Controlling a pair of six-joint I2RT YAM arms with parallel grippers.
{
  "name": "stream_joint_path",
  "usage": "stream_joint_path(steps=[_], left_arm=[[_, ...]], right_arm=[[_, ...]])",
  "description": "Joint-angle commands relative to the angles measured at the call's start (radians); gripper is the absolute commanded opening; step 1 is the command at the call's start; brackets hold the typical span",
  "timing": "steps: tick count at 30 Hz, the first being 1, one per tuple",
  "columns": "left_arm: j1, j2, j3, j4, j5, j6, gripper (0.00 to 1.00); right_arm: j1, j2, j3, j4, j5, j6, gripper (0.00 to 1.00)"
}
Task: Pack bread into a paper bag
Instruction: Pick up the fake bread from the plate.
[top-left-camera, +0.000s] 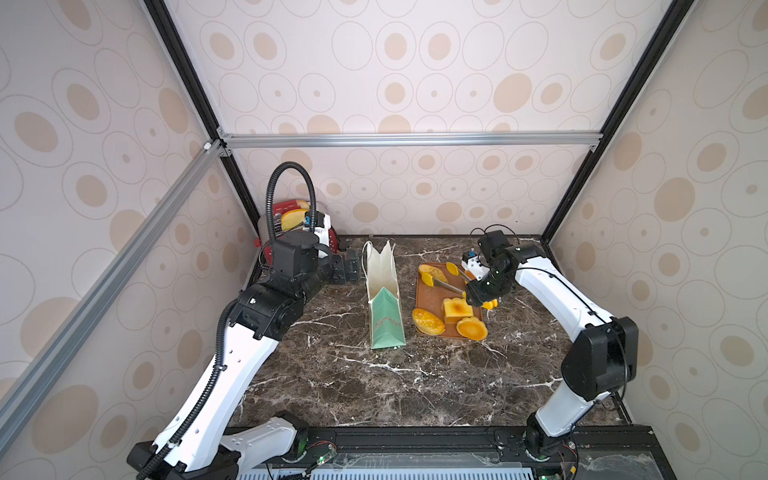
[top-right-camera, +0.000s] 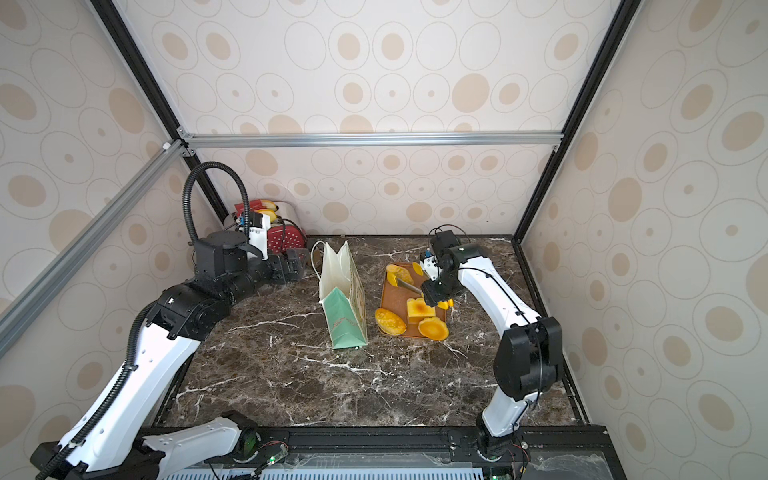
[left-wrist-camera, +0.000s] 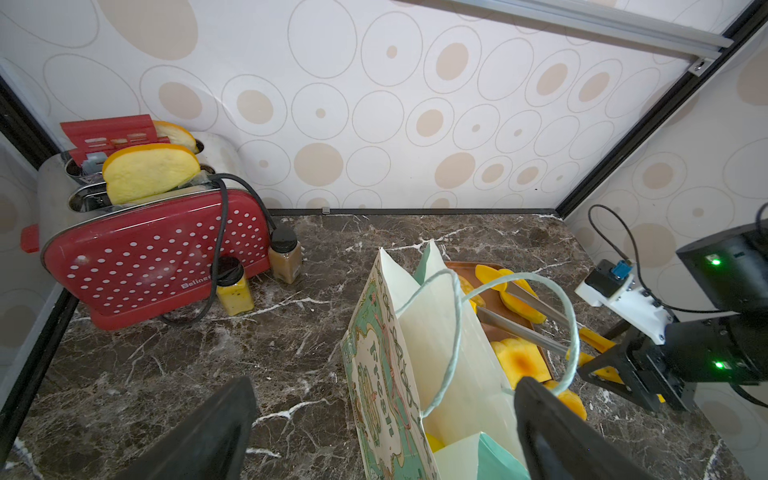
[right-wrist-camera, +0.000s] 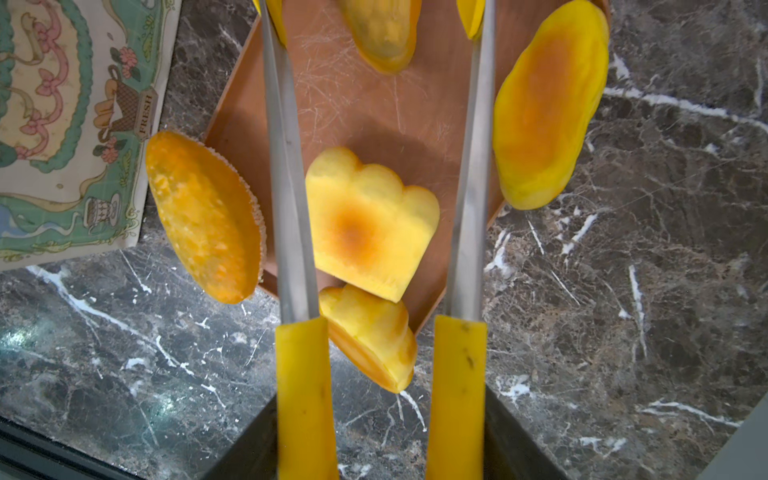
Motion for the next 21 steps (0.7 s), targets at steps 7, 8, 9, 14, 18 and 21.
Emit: stream_joint_path(steps=[7, 8, 9, 14, 18, 21], left_arm=[[-0.008, -0.002, 0.047, -0.027, -0.021, 0.020, 0.99], [-0.007, -0.002, 0.046, -0.029, -0.022, 0.021, 0.99], [-0.007, -0.003, 0.046, -0.029, -0.021, 0.021, 0.99], [-0.007, -0.003, 0.044, -0.022, -0.016, 0.014, 0.99], [-0.008, -0.005, 0.038, -0.018, -0.015, 0.008, 0.99], [-0.008, -0.006, 0.038, -0.020, -0.015, 0.007, 0.99]], right_arm=[[-0.004, 0.111, 0.075, -0.006, 0.018, -0.013, 0.53], [-0.004, 0.106, 0.065, 0.001, 0.019, -0.010, 0.51], [-0.004, 0.100, 0.057, 0.006, 0.022, -0.007, 0.50], [-0.003, 0.053, 0.037, 0.011, 0.066, -0.005, 0.32], [-0.003, -0.013, 0.028, 0.032, 0.074, -0.002, 0.31], [-0.003, -0.070, 0.042, 0.035, 0.059, 0.008, 0.30]])
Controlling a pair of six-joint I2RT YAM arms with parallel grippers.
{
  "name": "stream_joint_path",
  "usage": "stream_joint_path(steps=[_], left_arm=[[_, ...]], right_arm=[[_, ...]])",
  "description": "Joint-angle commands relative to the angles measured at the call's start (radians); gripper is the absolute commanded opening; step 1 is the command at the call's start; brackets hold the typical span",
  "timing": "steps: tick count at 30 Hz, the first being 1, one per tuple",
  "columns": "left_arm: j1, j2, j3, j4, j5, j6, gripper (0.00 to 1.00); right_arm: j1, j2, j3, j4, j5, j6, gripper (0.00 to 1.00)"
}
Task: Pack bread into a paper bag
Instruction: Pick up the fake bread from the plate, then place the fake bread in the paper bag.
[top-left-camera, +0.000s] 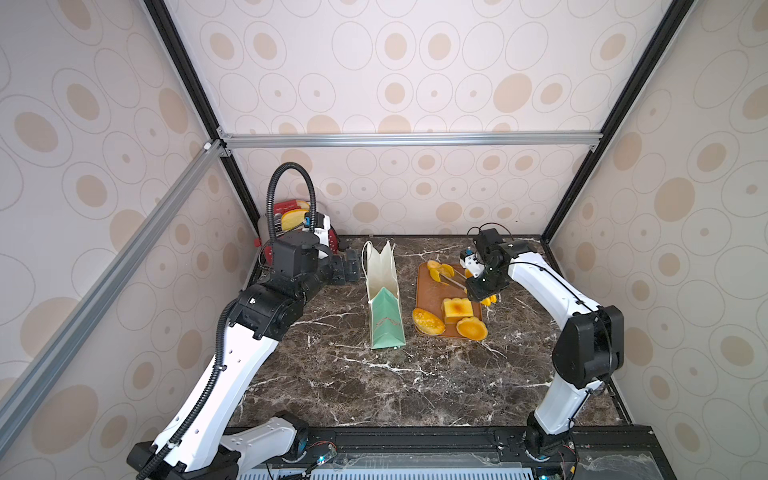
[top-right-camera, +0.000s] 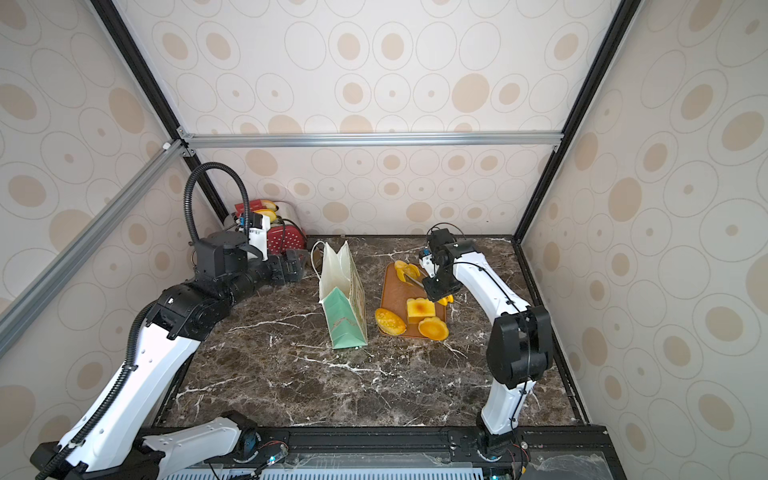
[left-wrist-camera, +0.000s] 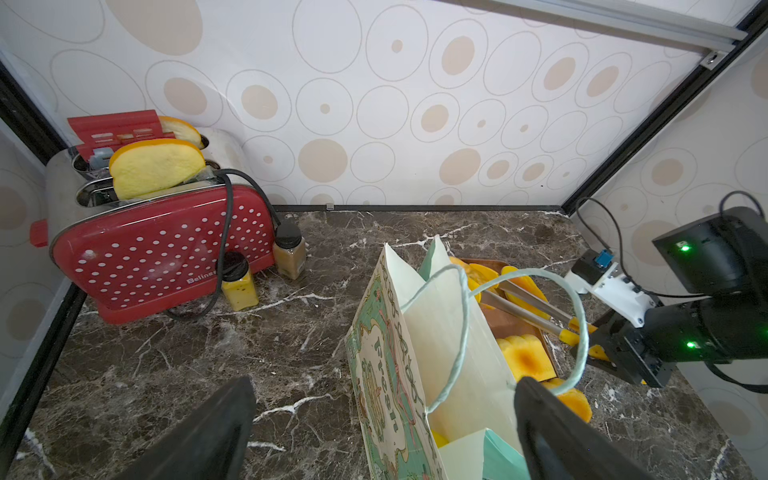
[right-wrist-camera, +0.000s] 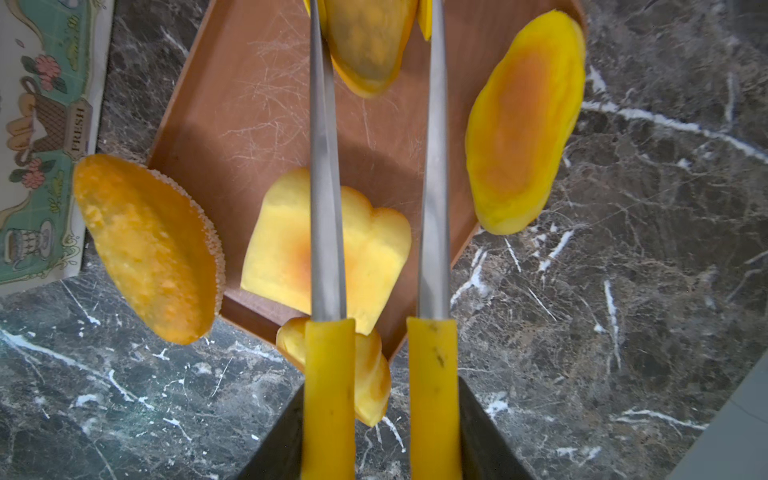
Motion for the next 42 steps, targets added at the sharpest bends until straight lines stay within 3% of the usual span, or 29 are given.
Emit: stream_joint_path(steps=[1, 7, 13, 19, 25, 37, 42], left_arm=[[-0.007, -0.007, 0.038, -0.005, -0.009, 0.003, 0.99], [-0.008, 0.008, 0.056, -0.002, 0.010, -0.007, 0.99], [-0.007, 0.038, 0.044, 0.049, 0.055, -0.046, 0.99], [-0.009, 0.058, 0.027, 0.118, 0.114, -0.103, 0.99], [-0.013, 0.043, -0.015, 0.122, 0.077, -0.120, 0.99], [-0.014, -0.021, -0.012, 0.047, -0.032, -0.068, 0.99], [-0.014, -0.027, -0.013, 0.046, -0.036, -0.070, 0.99]], right_arm=[[-0.001, -0.114, 0.023, 0.018, -0.009, 0.017, 0.30], [0.015, -0.245, 0.075, -0.001, -0.100, 0.035, 0.29], [0.104, -0.366, 0.136, -0.008, -0.161, 0.060, 0.28], [0.231, -0.398, 0.267, -0.007, -0.204, 0.099, 0.28], [0.285, -0.401, 0.345, 0.027, -0.295, 0.144, 0.27], [0.342, -0.492, 0.069, 0.266, -0.382, 0.299, 0.26], [0.346, -0.501, 0.024, 0.282, -0.387, 0.310, 0.26]])
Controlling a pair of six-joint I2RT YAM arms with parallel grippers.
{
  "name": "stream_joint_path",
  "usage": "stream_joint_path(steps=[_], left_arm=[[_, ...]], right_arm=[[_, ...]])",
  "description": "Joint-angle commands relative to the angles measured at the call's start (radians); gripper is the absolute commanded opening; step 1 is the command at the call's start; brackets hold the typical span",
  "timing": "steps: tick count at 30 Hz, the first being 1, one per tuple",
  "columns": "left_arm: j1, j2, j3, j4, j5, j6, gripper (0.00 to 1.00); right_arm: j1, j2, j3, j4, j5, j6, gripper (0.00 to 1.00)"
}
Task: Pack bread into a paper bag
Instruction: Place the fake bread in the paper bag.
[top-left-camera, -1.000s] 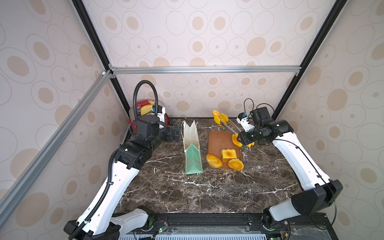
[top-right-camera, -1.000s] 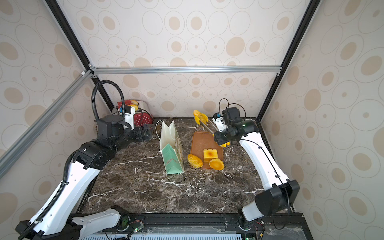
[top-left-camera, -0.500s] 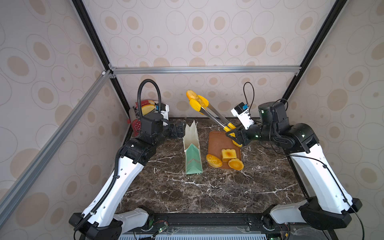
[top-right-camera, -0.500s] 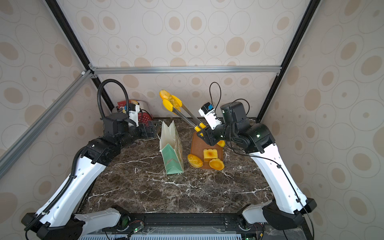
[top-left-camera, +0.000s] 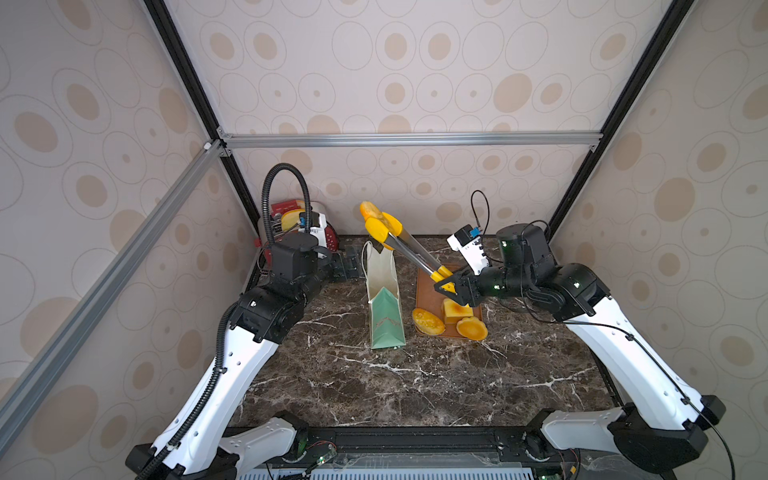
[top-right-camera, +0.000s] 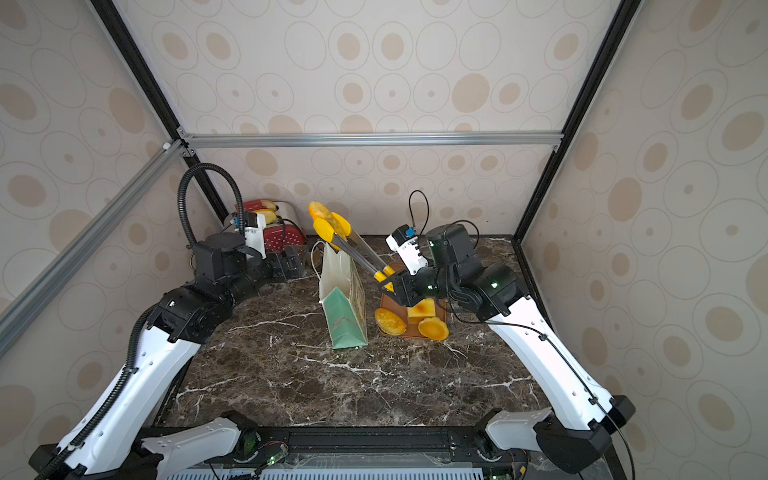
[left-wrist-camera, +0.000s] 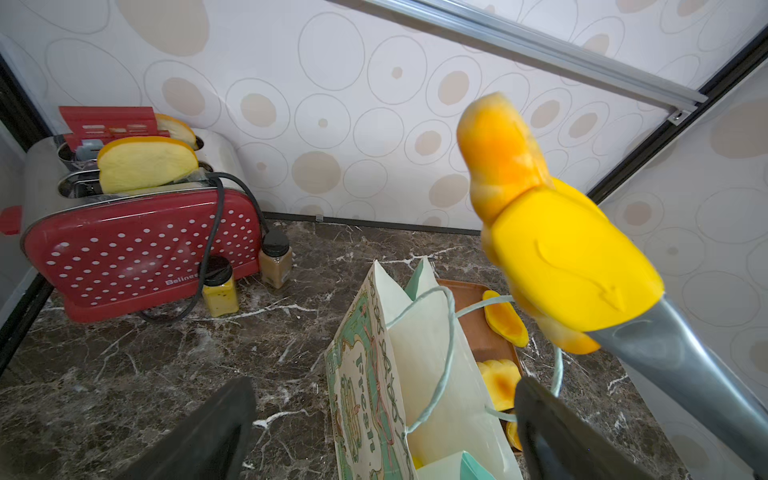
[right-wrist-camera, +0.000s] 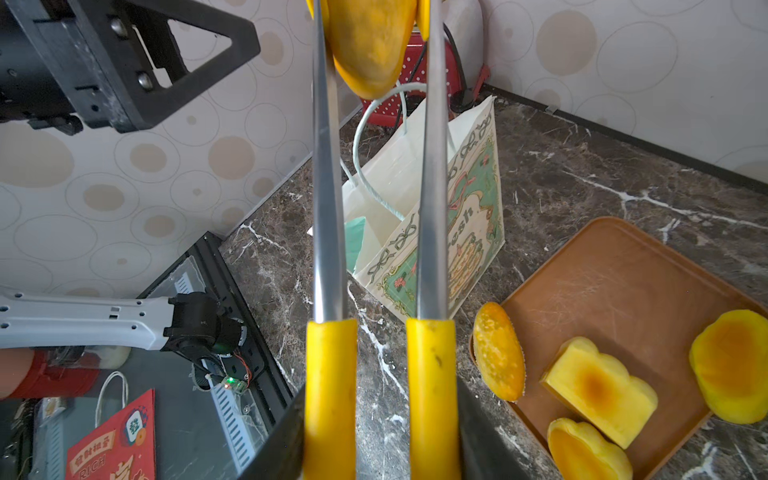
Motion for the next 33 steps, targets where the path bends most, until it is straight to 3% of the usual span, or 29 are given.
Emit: stream_joint_path(steps=[1, 17, 21, 25, 33], left_arm=[[-0.008, -0.006, 0.018, -0.022, -0.025, 0.014, 0.99], [-0.008, -0.017, 0.008, -0.016, -0.025, 0.006, 0.99], [-0.008, -0.017, 0.008, -0.019, -0.026, 0.007, 0.99], [-0.008, -0.015, 0.011, -0.019, -0.026, 0.005, 0.99], [-0.008, -0.019, 0.010, -0.019, -0.027, 0.004, 0.99]], right_arm=[[0.009, -0.046, -0.012, 0.112, -0.028, 0.027, 0.26], [0.012, -0.011, -0.062, 0.134, -0.058, 0.026, 0.29], [0.012, -0.025, -0.085, 0.141, -0.055, 0.027, 0.35], [0.013, -0.039, -0.089, 0.141, -0.047, 0.022, 0.49], [0.012, -0.044, -0.089, 0.130, -0.050, 0.018, 0.57]])
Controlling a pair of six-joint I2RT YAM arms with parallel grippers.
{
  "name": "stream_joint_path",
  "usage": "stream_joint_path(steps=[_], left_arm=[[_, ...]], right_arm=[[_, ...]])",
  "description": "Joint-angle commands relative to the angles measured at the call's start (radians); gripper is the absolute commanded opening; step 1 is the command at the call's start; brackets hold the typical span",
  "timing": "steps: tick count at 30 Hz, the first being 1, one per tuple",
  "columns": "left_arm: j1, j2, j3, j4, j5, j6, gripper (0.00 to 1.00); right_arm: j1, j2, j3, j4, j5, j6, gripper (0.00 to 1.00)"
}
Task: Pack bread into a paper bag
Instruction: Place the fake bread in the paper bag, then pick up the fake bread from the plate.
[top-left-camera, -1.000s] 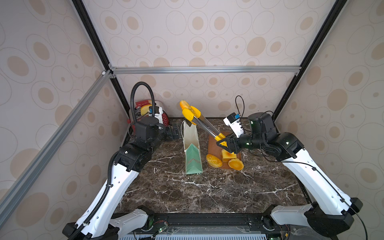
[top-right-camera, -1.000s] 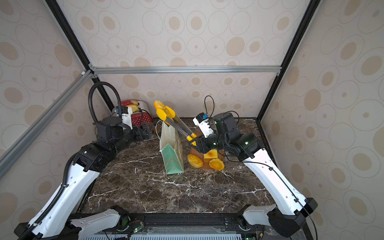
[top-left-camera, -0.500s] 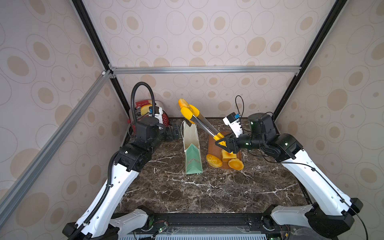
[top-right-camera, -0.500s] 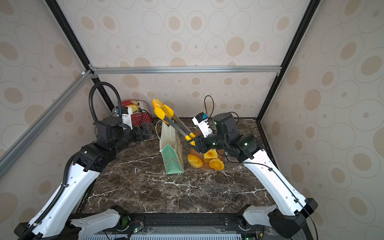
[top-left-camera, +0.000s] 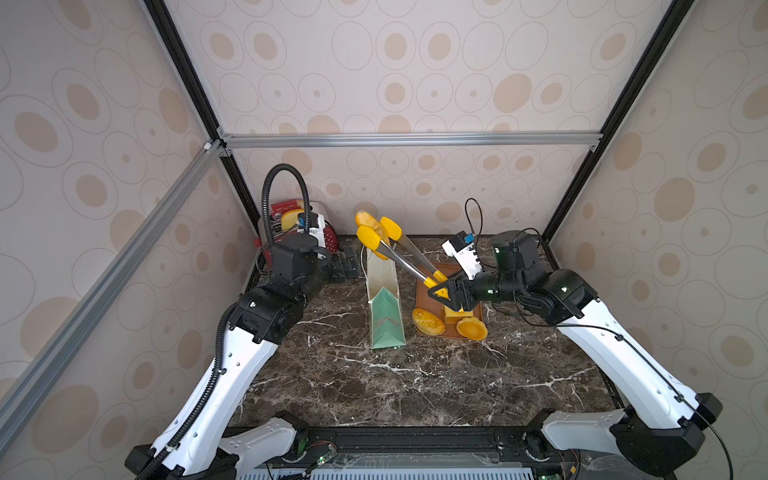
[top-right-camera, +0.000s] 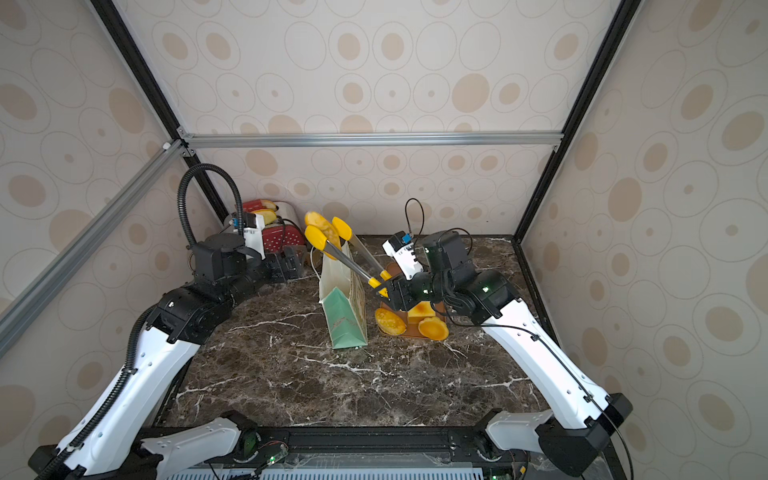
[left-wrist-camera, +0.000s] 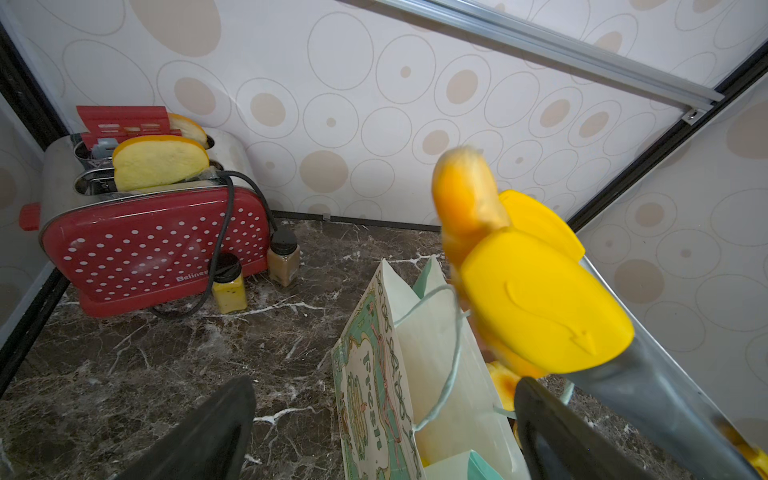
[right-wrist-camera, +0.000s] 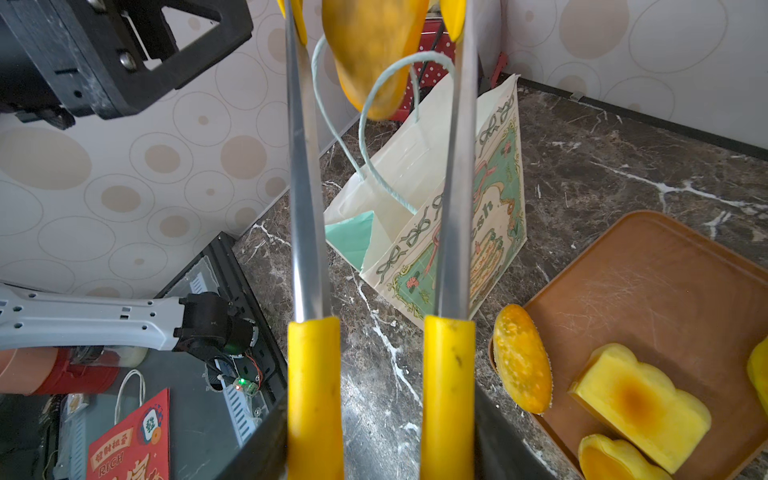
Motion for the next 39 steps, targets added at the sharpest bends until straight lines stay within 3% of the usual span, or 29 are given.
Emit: stream_joint_path(steps=[1, 12, 24, 27, 39], left_arm=[[-0.008, -0.020, 0.010, -0.011, -0.013, 0.004, 0.99], [-0.008, -0.015, 0.022, -0.012, -0.009, 0.005, 0.99], [-0.009, -0.001, 0.021, 0.005, 0.001, 0.010, 0.99], [-0.008, 0.002, 0.014, 0.018, 0.007, 0.010, 0.99], [-0.008, -0.012, -0.023, 0.040, 0.002, 0.027, 0.99]], right_arm=[[0.008, -0.032, 0.007, 0.047, -0.014, -0.010, 0.58], [0.008, -0.059, 0.037, 0.034, 0.030, -0.024, 0.59], [-0.007, -0.087, 0.204, -0.225, 0.451, -0.128, 0.63], [-0.046, -0.063, 0.227, -0.288, 0.509, -0.122, 0.63], [-0.307, 0.005, 0.148, -0.358, 0.484, -0.129, 0.67]])
